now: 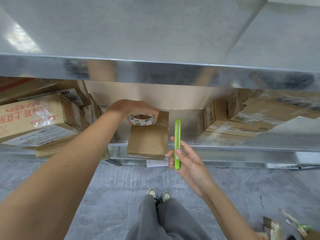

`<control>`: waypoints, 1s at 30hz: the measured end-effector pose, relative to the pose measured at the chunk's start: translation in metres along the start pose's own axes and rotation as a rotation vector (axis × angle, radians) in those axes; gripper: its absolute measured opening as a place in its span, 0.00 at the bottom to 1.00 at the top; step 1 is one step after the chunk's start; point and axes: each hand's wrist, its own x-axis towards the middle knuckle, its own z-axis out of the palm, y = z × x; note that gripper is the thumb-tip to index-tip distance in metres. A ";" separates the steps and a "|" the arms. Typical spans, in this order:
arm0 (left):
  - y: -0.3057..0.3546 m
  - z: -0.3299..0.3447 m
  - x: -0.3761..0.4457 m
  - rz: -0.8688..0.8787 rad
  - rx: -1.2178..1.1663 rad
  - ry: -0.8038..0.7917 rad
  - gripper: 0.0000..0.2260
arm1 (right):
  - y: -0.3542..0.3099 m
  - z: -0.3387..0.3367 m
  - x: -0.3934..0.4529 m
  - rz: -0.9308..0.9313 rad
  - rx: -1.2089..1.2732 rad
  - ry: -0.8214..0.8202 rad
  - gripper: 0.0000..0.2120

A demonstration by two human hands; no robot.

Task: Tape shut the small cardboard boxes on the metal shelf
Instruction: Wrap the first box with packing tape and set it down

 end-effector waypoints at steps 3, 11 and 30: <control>0.000 -0.001 -0.002 -0.003 0.005 0.006 0.20 | 0.009 0.008 0.001 -0.034 0.016 0.039 0.18; 0.002 -0.001 -0.007 0.010 -0.013 -0.005 0.24 | 0.025 0.007 0.007 -0.073 -0.010 0.244 0.11; -0.003 0.000 -0.002 0.011 0.021 0.013 0.20 | -0.025 -0.007 0.025 -0.196 -0.614 0.407 0.13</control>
